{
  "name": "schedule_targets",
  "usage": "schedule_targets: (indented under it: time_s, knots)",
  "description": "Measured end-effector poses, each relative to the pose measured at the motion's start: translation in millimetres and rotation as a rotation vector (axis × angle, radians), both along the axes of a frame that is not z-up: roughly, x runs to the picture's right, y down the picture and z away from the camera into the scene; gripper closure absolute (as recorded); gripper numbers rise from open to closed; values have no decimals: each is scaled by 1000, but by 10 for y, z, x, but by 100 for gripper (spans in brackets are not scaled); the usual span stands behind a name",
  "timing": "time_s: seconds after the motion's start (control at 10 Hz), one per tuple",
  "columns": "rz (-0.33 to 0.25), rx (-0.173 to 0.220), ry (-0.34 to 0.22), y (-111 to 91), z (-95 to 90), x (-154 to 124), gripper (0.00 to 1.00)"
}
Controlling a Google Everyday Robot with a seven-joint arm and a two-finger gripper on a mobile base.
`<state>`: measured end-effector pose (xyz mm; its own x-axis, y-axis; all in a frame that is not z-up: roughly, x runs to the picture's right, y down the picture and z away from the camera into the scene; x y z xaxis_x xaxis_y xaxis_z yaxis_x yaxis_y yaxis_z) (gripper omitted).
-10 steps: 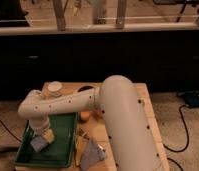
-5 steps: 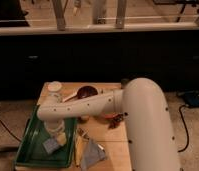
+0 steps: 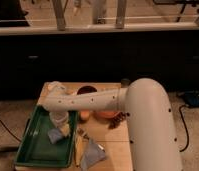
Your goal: Wipe tray with sponge
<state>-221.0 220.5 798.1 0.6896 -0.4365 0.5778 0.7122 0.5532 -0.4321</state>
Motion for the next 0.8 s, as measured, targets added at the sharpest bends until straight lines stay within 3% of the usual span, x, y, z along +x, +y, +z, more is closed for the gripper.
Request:
schedule_targets:
  time_s: [0.4, 0.8]
  knots:
    - [-54, 5, -80, -31, -34, -641, 98]
    - [-118, -20, -143, 441, -341, -702, 98]
